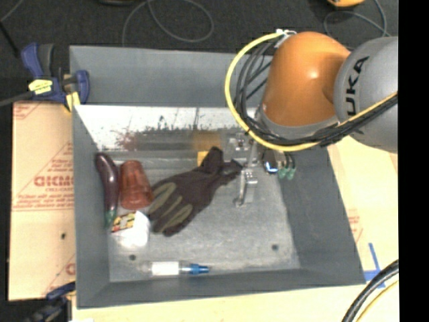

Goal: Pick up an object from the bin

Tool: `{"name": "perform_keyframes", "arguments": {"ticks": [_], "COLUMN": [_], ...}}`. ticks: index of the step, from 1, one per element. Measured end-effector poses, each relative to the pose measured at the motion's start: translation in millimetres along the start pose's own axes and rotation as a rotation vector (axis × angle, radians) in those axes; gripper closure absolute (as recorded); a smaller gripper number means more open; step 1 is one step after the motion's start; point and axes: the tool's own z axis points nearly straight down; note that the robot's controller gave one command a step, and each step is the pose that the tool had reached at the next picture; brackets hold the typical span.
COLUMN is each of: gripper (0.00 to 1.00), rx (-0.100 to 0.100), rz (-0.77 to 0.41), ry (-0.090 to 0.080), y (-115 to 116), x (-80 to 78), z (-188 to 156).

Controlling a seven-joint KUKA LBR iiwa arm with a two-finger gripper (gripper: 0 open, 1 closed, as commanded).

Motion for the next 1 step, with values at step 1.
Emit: {"name": "perform_keyframes", "arguments": {"ticks": [1], "gripper": [0.00], "rx": [0.000], "rz": [0.000], "ry": [-0.008], "y": [0.0], "x": [-1.3], "z": [-4.6]}}
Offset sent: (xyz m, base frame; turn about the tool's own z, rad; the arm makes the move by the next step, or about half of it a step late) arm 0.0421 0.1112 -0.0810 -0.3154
